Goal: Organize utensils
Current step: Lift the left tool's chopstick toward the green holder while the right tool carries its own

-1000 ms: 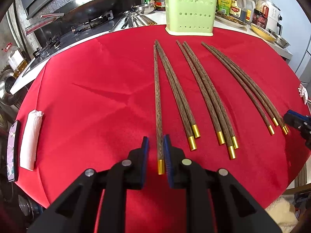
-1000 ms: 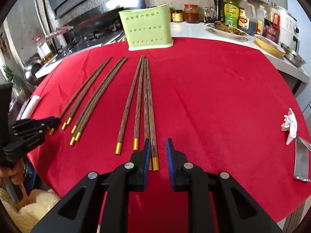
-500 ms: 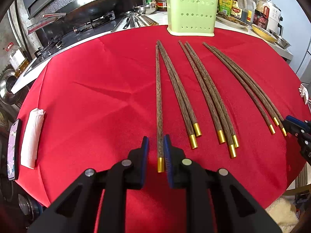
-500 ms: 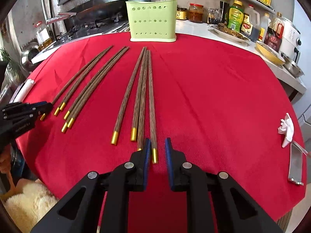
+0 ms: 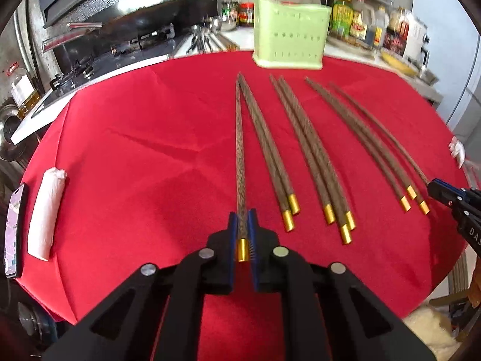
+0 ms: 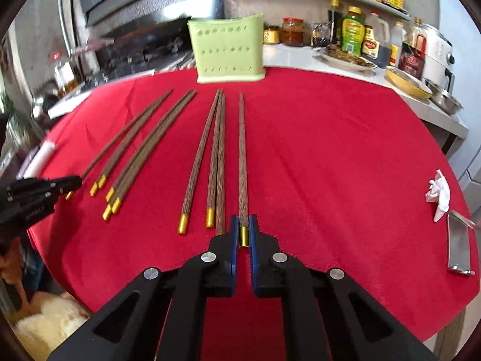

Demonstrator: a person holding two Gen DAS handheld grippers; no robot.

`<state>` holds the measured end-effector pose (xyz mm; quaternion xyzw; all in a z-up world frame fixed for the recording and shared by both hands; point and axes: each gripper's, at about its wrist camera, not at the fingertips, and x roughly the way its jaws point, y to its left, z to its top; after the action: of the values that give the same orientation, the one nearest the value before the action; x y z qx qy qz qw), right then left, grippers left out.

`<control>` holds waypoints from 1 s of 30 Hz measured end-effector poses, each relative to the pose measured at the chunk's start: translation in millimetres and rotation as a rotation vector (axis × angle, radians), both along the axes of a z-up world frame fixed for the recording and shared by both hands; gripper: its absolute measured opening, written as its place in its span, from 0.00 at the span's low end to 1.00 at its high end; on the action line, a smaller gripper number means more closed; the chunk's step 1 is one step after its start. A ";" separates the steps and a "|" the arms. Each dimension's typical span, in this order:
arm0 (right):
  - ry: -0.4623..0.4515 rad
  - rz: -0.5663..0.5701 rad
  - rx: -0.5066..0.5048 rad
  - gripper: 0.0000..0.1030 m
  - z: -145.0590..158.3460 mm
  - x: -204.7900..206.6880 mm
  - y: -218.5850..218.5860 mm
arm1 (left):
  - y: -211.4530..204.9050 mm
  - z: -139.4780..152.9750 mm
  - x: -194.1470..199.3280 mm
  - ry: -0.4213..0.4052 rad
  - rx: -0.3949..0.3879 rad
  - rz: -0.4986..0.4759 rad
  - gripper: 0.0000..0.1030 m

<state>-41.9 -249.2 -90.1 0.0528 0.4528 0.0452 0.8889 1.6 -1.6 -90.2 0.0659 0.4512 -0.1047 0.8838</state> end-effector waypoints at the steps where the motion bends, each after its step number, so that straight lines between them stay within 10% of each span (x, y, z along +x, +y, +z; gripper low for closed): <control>1: -0.007 0.000 0.009 0.07 3.4 0.4 -1.2 | 1.0 3.7 -0.3 -0.009 -0.009 0.001 0.08; 30: -0.313 -0.056 0.030 0.07 117.0 9.7 -8.5 | 17.0 134.3 0.6 -0.372 -0.121 0.005 0.07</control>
<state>-32.2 -257.7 26.9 0.0711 0.3063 0.0351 0.9486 2.3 15.4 44.1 0.0297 0.2733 -0.1153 0.9545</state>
